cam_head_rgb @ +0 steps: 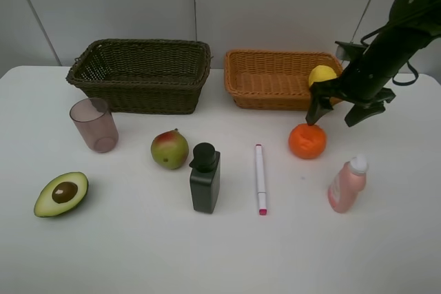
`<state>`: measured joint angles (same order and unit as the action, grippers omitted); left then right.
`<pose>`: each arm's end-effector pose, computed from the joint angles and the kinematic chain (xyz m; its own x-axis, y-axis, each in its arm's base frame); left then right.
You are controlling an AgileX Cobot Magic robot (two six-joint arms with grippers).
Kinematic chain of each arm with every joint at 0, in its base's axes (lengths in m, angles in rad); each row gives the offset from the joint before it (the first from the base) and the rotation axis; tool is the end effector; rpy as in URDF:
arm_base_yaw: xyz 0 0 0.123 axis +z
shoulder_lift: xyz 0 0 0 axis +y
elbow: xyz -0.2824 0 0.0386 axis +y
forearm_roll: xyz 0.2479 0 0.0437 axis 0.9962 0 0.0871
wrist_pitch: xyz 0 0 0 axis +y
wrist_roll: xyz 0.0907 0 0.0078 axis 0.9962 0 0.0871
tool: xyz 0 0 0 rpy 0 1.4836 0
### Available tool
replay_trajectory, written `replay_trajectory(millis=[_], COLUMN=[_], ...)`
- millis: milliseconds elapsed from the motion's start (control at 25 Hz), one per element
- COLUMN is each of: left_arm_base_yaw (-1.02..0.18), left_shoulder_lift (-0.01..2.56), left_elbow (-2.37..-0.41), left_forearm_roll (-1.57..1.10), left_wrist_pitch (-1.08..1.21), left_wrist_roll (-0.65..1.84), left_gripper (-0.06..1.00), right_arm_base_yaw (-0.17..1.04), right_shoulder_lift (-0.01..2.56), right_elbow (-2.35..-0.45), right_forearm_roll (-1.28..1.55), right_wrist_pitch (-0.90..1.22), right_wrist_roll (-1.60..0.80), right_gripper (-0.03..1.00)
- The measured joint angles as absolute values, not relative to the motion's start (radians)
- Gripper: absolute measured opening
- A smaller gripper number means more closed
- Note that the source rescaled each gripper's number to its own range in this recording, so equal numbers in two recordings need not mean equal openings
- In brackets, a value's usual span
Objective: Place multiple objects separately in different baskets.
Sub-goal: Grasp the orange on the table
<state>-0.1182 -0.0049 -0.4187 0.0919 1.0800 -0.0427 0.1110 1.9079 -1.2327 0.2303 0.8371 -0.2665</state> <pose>0.0027 0.0071 0.2531 -0.5337 0.0641 -0.8432 0.0501 0.9978 0.0441 0.3608 0.0558 0.1673 -0.9603 -0.2167 -0.1759 -0.2435 0.9584 0.1489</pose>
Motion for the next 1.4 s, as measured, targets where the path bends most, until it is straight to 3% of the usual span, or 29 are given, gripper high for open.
replay_trajectory(millis=[320,1280,1400], left_arm_base_yaw=[-0.118,-0.118,-0.118], left_shoulder_lift=[-0.005,-0.005,-0.005], left_elbow=[-0.419,-0.419,-0.419], left_forearm_roll=[0.092,0.092,0.092], left_wrist_pitch=[1.08,1.08,1.08], left_wrist_roll=[-0.043,-0.043,-0.043], left_gripper=[1.0,1.0,1.0], right_arm_base_yaw=[0.234,0.233,0.233], right_shoulder_lift=[1.915,1.997,1.997], right_elbow=[-1.201,-1.192,-1.192], right_forearm_roll=[0.211,0.118,0.118], right_wrist_pitch=[0.749,0.7,0.72], right_wrist_roll=[-0.228,-0.163,-0.153], right_gripper=[0.87,0.87,0.82])
